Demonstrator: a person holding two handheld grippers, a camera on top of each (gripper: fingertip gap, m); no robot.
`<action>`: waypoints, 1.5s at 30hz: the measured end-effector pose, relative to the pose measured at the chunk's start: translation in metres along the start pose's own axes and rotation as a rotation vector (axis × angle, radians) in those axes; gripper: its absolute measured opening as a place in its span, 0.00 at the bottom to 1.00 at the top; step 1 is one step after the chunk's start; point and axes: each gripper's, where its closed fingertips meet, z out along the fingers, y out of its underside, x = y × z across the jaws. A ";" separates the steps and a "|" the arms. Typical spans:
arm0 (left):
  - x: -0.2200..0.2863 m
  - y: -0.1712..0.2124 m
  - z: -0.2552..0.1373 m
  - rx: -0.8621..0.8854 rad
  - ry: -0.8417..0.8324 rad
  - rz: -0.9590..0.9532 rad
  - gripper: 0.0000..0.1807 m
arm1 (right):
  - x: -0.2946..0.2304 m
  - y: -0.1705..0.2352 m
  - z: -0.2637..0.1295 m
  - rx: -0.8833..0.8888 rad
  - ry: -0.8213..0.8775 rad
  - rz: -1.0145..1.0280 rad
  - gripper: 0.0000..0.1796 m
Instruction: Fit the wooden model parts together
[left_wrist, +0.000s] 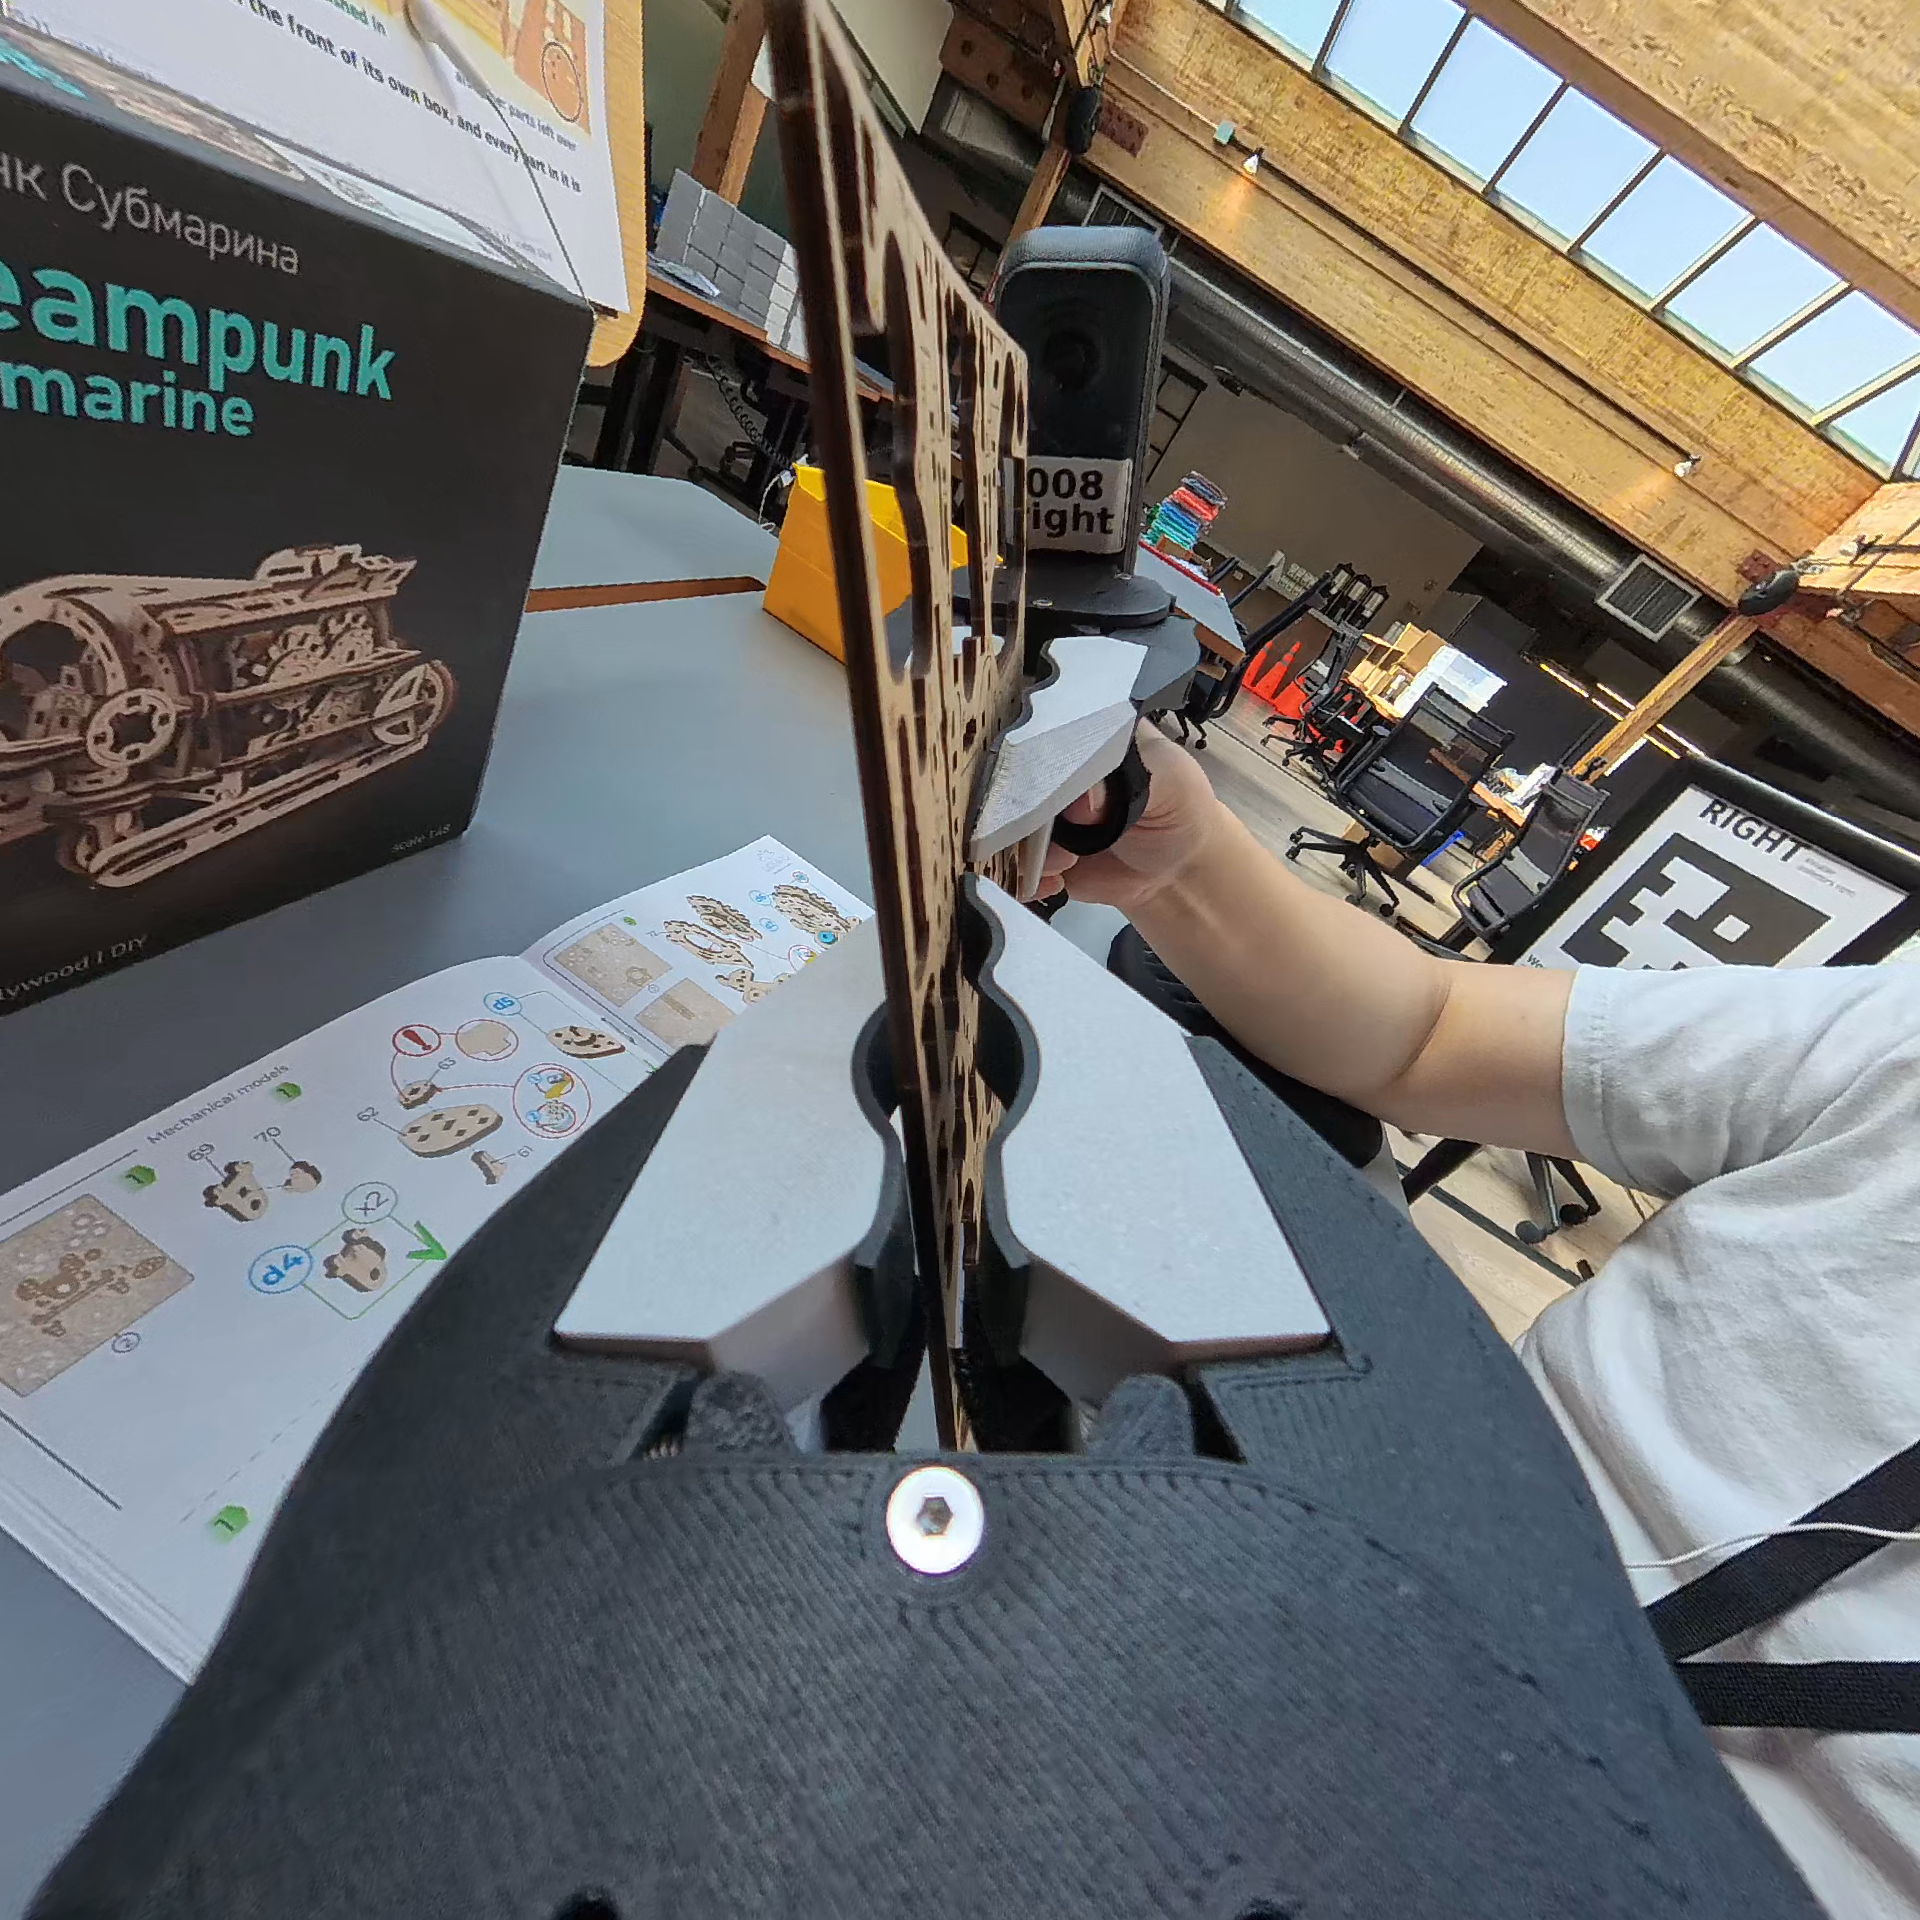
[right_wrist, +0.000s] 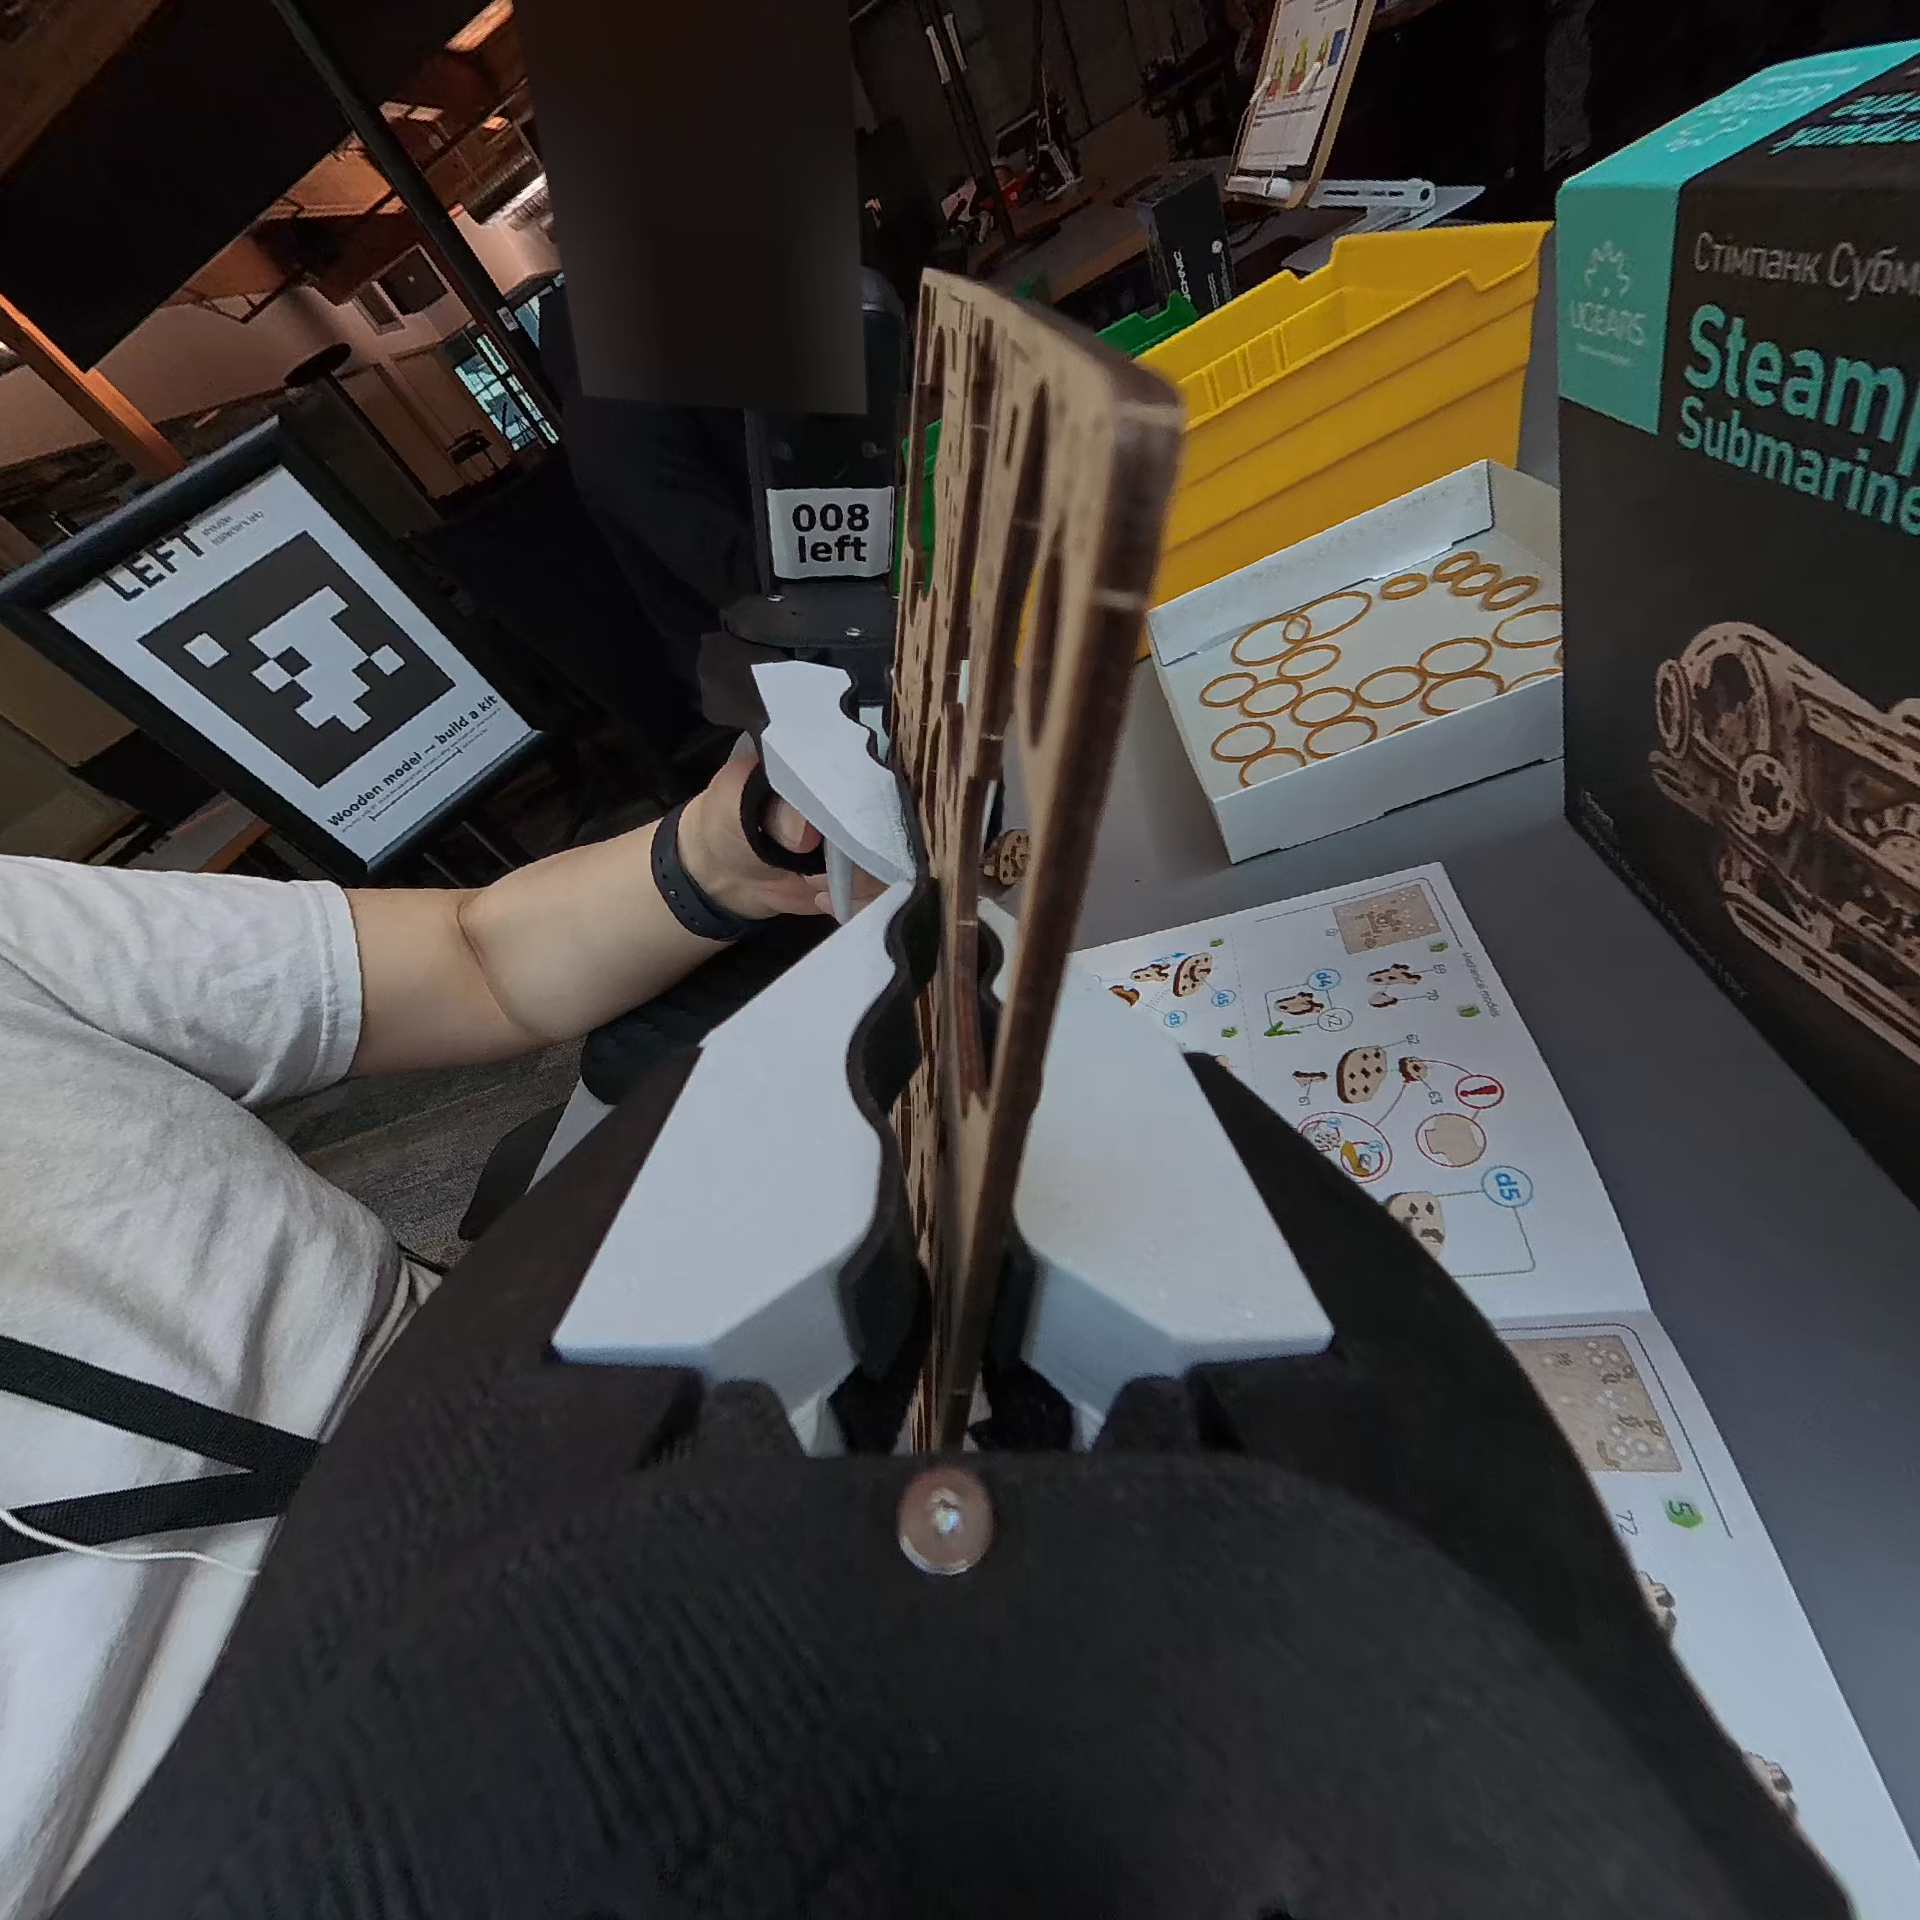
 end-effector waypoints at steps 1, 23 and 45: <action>0.000 0.001 0.001 -0.006 -0.002 0.004 0.01 | 0.007 0.001 -0.001 -0.006 0.047 -0.007 0.02; 0.014 -0.001 0.001 -0.013 0.056 0.034 0.00 | -0.003 -0.010 -0.006 0.023 0.025 -0.075 0.01; 0.000 -0.048 -0.033 0.176 -0.168 0.245 0.15 | -0.005 0.003 -0.017 -0.162 0.090 -0.168 0.00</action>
